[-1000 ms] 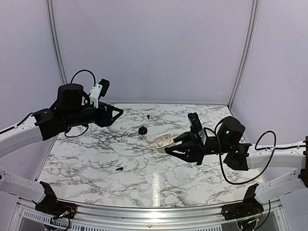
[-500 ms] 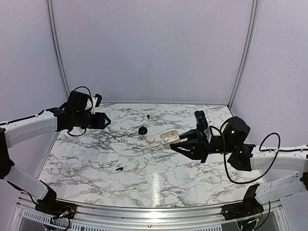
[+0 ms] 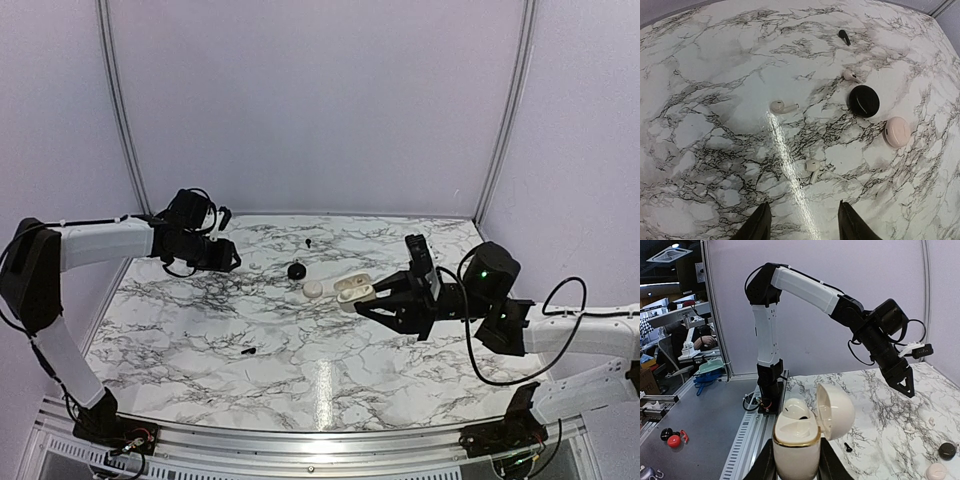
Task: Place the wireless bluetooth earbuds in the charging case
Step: Pick up the right earbud from the center of the board.
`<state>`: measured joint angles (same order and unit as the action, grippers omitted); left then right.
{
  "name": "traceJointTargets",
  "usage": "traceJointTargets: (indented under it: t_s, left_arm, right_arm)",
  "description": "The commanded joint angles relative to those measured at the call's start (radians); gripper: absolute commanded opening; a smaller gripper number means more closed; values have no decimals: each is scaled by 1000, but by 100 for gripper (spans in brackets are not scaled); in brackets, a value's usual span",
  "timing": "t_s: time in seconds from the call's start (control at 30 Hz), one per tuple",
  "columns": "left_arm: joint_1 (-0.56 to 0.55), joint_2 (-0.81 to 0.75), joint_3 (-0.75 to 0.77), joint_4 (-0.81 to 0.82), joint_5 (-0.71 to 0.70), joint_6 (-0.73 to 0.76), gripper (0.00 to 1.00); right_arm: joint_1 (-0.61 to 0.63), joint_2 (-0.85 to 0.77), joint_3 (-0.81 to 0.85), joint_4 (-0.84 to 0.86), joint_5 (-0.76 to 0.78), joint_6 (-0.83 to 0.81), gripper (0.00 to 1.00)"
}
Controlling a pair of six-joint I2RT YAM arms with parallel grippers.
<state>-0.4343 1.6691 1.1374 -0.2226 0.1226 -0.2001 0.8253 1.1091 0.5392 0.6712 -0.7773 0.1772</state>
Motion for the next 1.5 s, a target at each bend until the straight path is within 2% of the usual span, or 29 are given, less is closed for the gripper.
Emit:
traceJointTargets:
  t_s: [0.0, 0.1, 0.3, 0.73, 1.07, 1.47]
  left_arm:
    - [8, 61, 93, -23, 15, 22, 46]
    - [8, 127, 144, -59, 40, 35, 46]
    - [5, 245, 258, -165, 86, 58, 38]
    - [-24, 405, 399, -297, 41, 139, 42]
    - [-54, 484, 496, -369, -7, 179, 35]
    - [-83, 530, 529, -415, -46, 194, 30]
  right_arm:
    - [-8, -22, 3, -23, 2, -40, 0]
    - [-8, -24, 7, -49, 9, -51, 0]
    - [-8, -26, 7, -80, 22, -62, 0]
    - [-7, -14, 10, -85, 14, -59, 0]
    - [-6, -3, 13, -82, 8, -54, 0]
    - [-7, -3, 12, -79, 16, -50, 0]
